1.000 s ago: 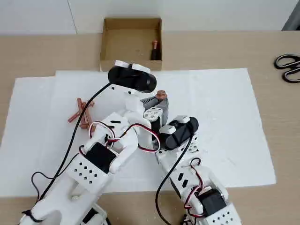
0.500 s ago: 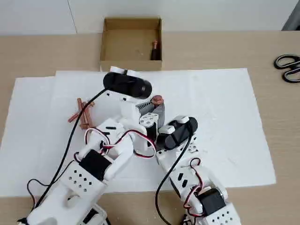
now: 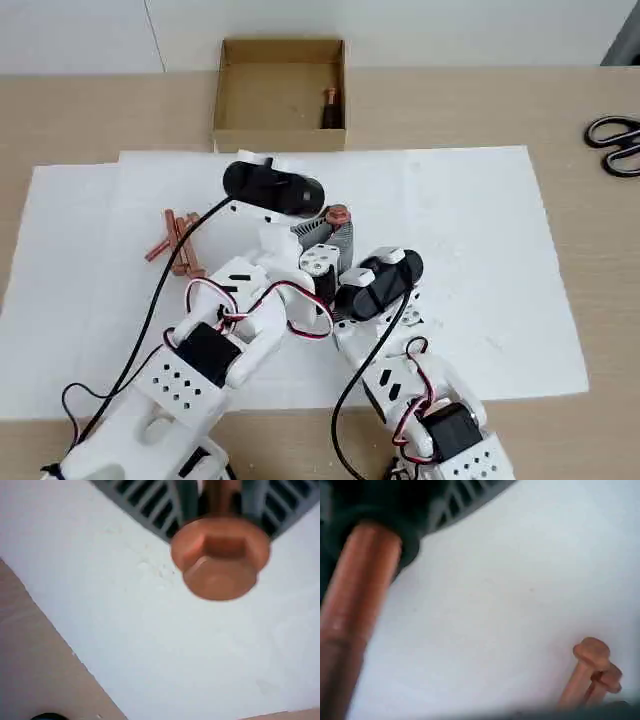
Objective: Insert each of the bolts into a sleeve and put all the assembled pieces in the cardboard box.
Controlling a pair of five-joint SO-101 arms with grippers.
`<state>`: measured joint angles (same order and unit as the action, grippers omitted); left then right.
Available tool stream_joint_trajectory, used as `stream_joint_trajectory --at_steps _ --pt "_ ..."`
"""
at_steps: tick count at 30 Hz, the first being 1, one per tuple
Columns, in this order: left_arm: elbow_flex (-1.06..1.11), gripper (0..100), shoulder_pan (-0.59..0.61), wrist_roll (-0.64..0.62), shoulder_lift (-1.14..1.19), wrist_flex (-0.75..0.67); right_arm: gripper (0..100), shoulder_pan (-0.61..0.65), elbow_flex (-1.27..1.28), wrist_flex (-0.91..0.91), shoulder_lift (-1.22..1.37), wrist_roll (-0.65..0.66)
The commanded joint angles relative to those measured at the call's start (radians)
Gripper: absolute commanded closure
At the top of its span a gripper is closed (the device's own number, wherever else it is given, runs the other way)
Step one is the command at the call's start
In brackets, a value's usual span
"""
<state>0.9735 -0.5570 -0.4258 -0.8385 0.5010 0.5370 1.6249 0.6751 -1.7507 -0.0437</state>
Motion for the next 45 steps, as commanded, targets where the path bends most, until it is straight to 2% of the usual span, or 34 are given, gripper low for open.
stream_joint_trajectory --at_steps 1,20,45 --pt "-0.001 99 -0.002 0.023 -0.020 -0.026 99.5 -0.002 -0.014 -0.027 0.001 -0.008" --pt "0.101 99 -0.008 0.021 -0.020 -0.021 99.5 -0.002 -0.014 -0.027 0.001 -0.008" --pt "0.104 99 -0.008 0.017 -0.020 0.149 99.5 -0.002 -0.014 -0.027 0.001 -0.008"
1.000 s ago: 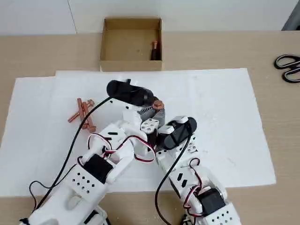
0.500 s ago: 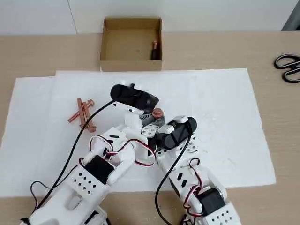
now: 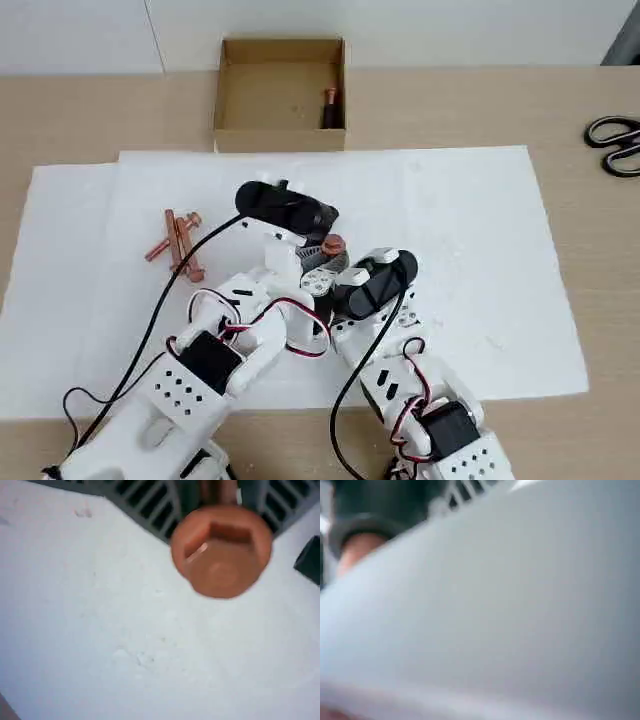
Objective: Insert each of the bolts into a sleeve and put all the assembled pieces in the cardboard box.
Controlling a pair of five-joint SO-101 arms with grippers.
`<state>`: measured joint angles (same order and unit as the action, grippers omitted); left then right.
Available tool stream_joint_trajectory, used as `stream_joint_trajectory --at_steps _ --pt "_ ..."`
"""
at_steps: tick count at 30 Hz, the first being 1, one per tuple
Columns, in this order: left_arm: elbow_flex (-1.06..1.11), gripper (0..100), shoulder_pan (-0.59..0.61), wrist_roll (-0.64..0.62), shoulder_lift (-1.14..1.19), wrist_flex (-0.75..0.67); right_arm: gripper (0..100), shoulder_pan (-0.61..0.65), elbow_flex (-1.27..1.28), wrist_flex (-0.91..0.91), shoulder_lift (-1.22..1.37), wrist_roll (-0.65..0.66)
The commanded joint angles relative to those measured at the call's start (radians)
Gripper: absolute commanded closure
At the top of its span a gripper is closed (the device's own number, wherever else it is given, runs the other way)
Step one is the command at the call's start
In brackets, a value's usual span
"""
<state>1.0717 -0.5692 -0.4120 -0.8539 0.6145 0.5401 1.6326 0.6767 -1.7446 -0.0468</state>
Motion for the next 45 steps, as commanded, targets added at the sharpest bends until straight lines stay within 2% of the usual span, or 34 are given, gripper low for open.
stream_joint_trajectory --at_steps 1,14,21,27,32,42,45 --pt "0.005 99 0.005 0.003 -0.005 0.035 99.5 -0.005 -0.021 -0.028 -0.005 -0.005" --pt "0.005 99 0.006 0.006 -0.005 0.037 99.5 -0.005 -0.021 -0.028 -0.005 -0.005" --pt "-0.001 82 0.005 0.003 -0.005 0.057 99.5 -0.005 -0.021 -0.028 -0.005 -0.005" --pt "-0.012 81 0.009 0.003 -0.023 0.057 99.5 -0.005 -0.020 -0.028 -0.005 -0.005" --pt "-0.018 81 0.015 0.006 -0.147 0.058 99.5 -0.005 -0.020 -0.027 -0.005 -0.005" --pt "-0.016 81 0.281 0.006 -0.201 0.061 99.5 -0.007 -0.020 -0.027 -0.005 -0.005" --pt "-0.024 81 0.381 0.006 -0.201 0.126 99.5 -0.042 -0.020 -0.027 -0.005 -0.005"
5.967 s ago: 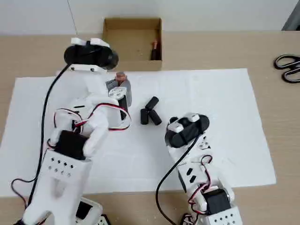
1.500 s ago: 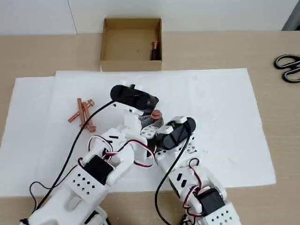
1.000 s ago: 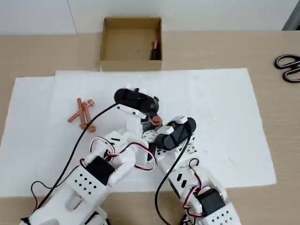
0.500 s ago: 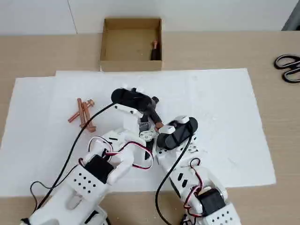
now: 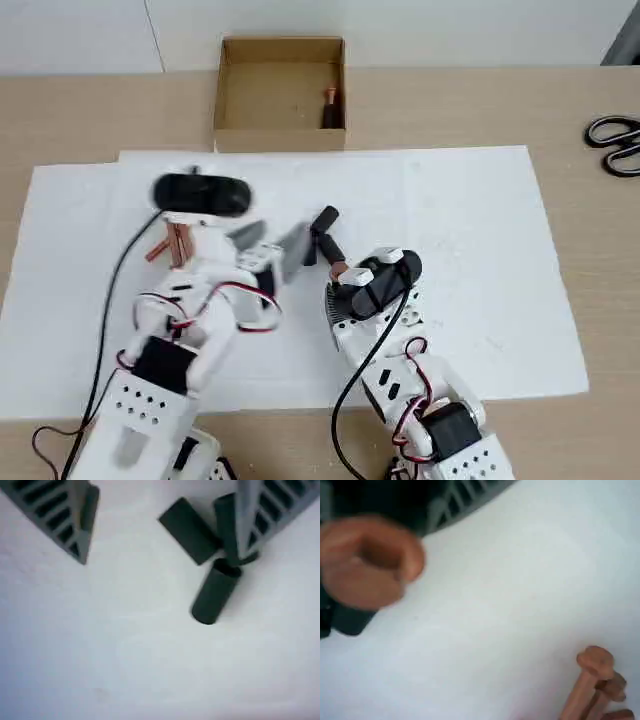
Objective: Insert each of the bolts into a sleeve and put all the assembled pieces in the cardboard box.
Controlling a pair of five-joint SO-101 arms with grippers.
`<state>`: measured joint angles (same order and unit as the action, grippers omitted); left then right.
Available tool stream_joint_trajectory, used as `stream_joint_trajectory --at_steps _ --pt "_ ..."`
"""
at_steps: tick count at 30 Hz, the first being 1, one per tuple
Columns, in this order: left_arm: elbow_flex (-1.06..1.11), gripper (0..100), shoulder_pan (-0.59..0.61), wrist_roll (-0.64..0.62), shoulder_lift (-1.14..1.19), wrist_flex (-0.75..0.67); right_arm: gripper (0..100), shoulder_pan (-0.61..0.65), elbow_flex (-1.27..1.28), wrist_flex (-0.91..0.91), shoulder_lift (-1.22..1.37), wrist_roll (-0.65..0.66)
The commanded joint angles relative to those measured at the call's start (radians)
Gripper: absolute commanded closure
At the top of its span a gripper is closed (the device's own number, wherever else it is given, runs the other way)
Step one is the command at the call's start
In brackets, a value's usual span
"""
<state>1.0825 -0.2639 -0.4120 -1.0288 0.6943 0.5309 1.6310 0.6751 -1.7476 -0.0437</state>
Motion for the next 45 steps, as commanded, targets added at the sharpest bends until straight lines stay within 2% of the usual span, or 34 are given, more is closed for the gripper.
stream_joint_trajectory --at_steps 1,6,9,15,19,27,34,45 --pt "-0.035 81 0.114 0.006 -0.026 0.068 99.5 -0.054 -0.018 -0.025 -0.002 -0.008" --pt "-0.030 81 0.379 0.006 -0.026 0.103 99.5 -0.170 0.005 0.005 0.008 -0.006" --pt "-0.033 81 0.489 0.008 -0.026 0.106 99.5 -0.249 -0.006 0.005 0.008 0.002" --pt "-0.033 81 0.539 0.109 -0.026 0.186 99.5 -0.328 -0.169 0.061 0.016 0.150" --pt "-0.031 81 0.539 0.123 -0.026 0.206 99.5 -0.329 -0.351 0.071 0.153 0.201" --pt "-0.031 81 0.537 0.123 -0.026 0.203 99.5 -0.321 -0.898 -0.193 0.875 0.199" --pt "-0.027 81 0.537 0.123 -0.026 0.206 99.5 -0.243 -1.416 -0.461 1.540 0.207" --pt "-0.025 81 0.537 0.123 -0.026 0.207 99.3 -0.208 -2.225 -0.489 2.330 0.207"
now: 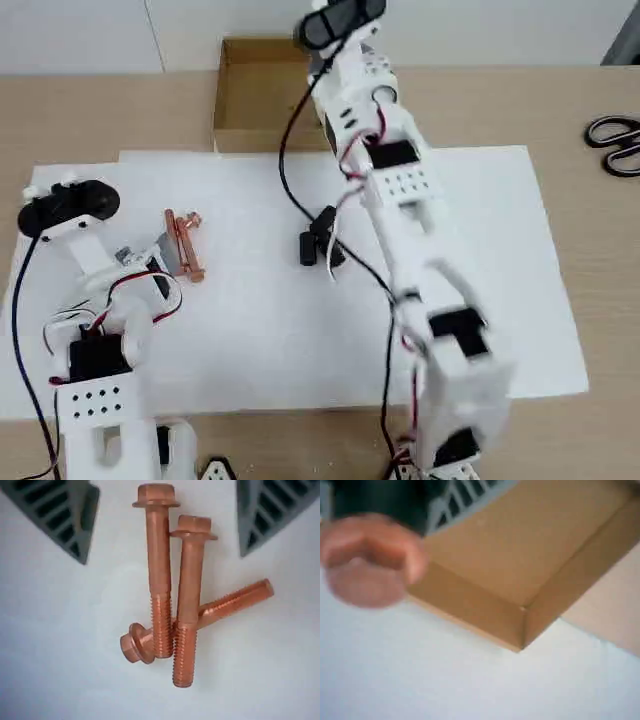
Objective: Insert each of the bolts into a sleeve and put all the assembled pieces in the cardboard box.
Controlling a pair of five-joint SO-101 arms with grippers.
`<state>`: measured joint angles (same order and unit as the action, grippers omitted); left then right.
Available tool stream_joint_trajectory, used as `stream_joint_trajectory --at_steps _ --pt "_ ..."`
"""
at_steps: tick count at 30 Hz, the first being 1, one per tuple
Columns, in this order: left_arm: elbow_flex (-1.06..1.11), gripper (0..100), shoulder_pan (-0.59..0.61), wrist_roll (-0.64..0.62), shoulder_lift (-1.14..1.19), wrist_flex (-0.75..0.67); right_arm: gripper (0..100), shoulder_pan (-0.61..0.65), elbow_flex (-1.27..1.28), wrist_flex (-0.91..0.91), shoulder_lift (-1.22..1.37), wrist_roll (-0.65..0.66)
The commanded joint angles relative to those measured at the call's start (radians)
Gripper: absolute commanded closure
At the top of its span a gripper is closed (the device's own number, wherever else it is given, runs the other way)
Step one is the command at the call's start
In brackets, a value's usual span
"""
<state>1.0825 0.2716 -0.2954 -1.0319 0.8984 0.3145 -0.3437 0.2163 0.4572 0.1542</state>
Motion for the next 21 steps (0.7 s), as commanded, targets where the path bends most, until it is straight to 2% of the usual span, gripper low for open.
stream_joint_trajectory --at_steps 1,11,21 --pt "-0.024 81 0.002 0.006 -0.023 0.003 99.1 0.010 -0.313 -0.030 0.180 0.009" --pt "0.016 81 0.002 0.006 -0.023 0.000 99.1 0.042 -0.928 -0.027 0.688 0.009" --pt "0.016 81 0.000 0.006 -0.023 -0.002 97.2 0.047 -1.191 -0.024 1.013 0.011"
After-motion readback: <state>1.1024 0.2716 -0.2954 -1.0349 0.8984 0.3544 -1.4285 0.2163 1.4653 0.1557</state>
